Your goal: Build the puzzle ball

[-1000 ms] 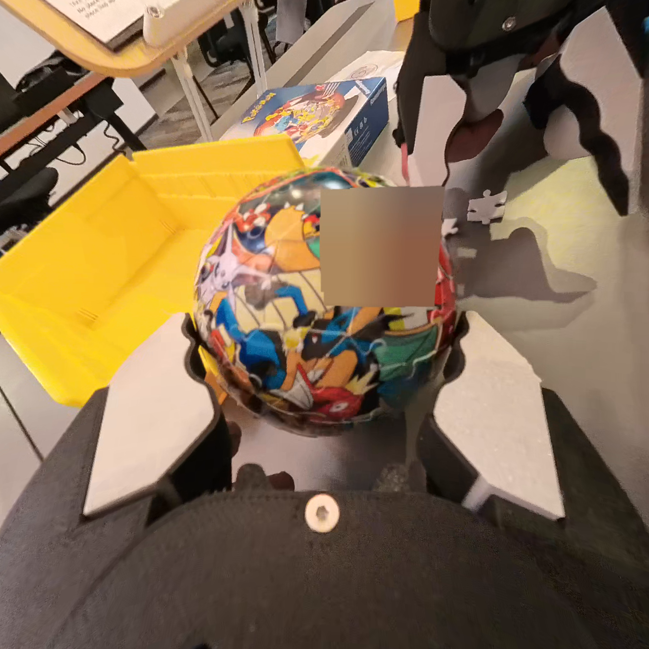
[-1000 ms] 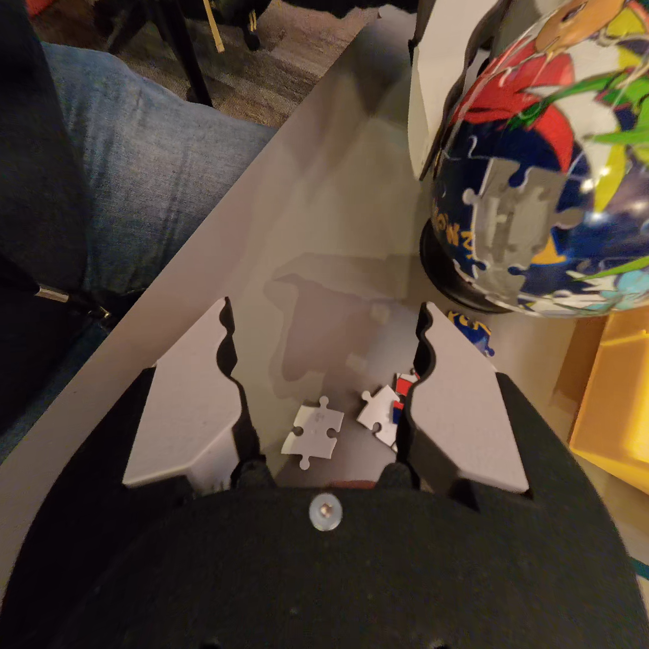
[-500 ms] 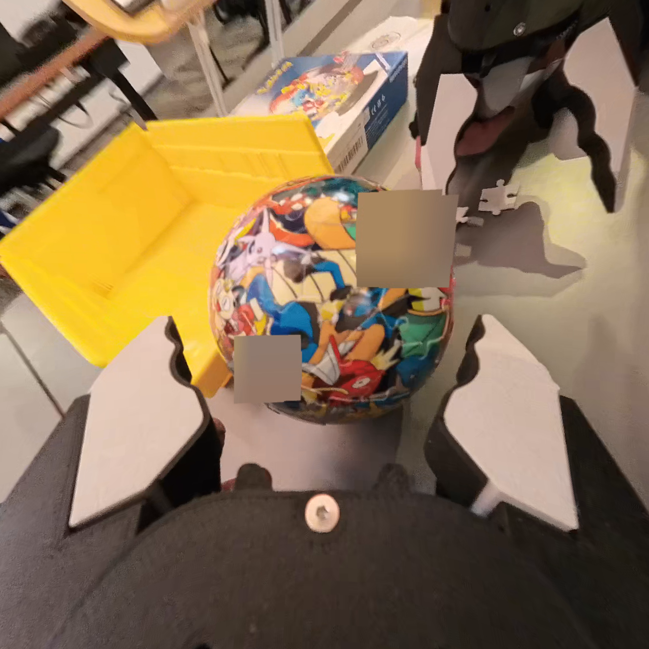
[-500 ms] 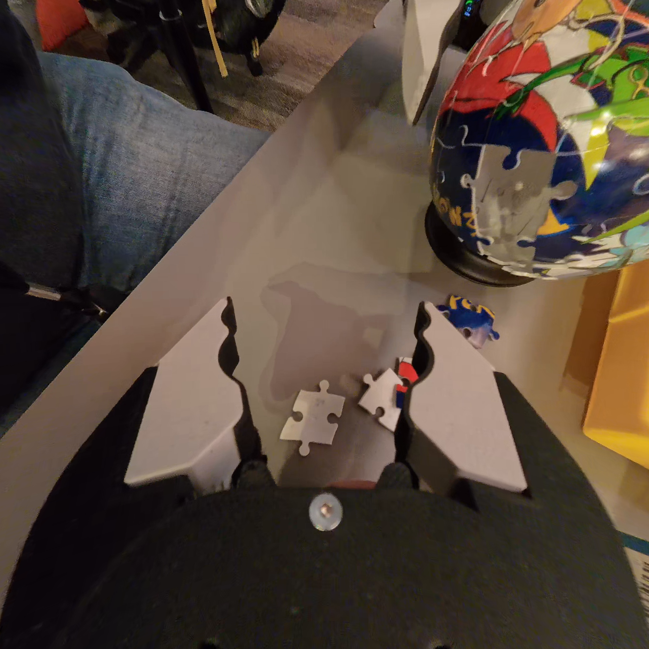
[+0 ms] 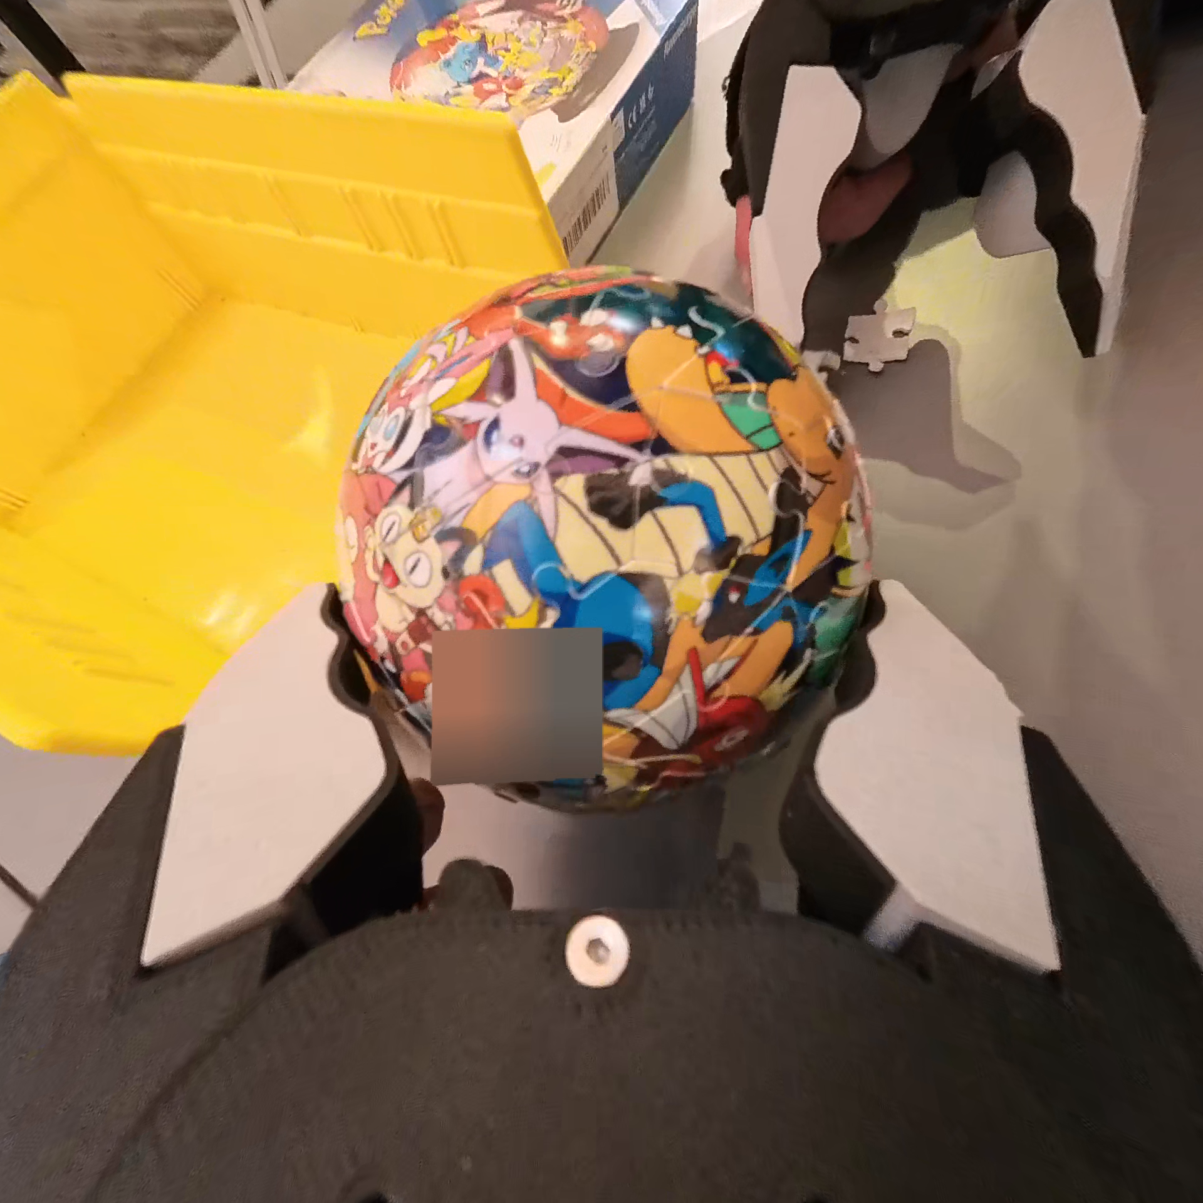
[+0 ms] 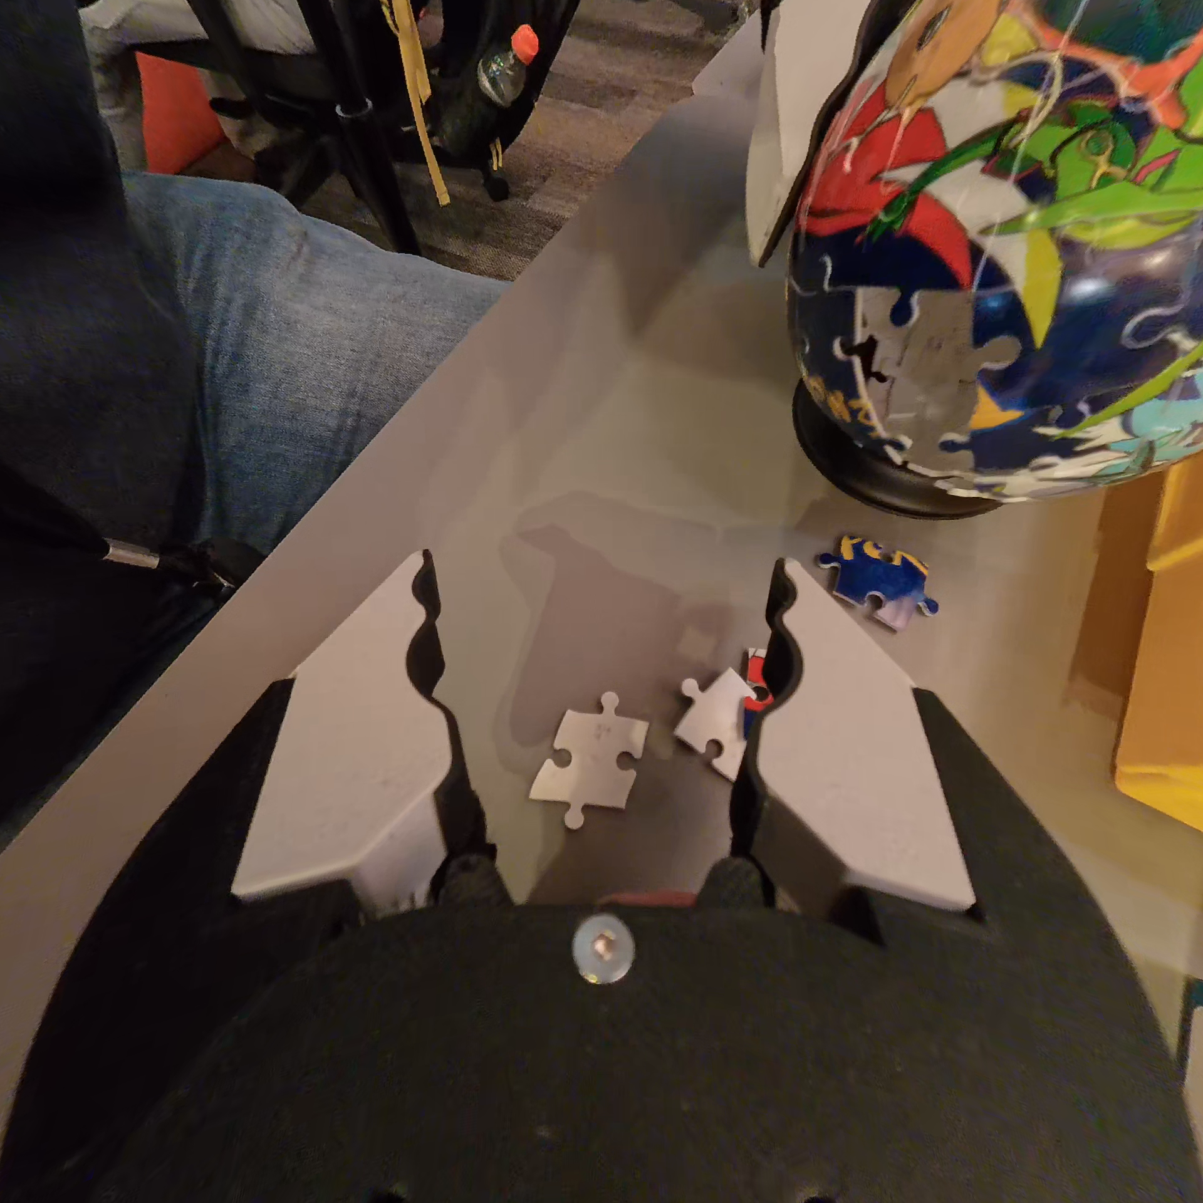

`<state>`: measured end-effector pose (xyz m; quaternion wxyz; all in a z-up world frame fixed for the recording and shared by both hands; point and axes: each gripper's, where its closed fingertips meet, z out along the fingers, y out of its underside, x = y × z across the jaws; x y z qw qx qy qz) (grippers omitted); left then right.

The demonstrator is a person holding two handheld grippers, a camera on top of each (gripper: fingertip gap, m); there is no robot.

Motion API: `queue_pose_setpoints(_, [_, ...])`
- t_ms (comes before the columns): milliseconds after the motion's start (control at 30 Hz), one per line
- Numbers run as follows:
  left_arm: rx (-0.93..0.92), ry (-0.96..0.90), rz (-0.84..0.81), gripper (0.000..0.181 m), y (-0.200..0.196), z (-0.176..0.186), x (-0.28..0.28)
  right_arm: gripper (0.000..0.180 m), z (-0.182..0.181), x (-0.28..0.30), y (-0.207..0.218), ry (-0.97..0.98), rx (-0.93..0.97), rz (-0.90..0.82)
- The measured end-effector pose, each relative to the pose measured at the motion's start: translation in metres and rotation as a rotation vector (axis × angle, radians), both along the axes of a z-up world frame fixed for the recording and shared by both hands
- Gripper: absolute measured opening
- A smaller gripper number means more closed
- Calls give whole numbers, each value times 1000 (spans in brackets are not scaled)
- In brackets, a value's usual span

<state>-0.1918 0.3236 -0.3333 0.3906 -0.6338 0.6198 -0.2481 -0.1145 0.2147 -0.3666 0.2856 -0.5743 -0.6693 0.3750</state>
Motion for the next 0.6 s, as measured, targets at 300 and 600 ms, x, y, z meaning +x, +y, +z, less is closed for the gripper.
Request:
queue_pose_setpoints(300, [122, -130, 0, 138, -6, 15, 10, 99, 0, 0, 0, -2, 1, -3])
queue_pose_setpoints(600, [169, -242, 34, 137, 2, 25, 13, 100, 0, -1, 1, -2, -7, -7])
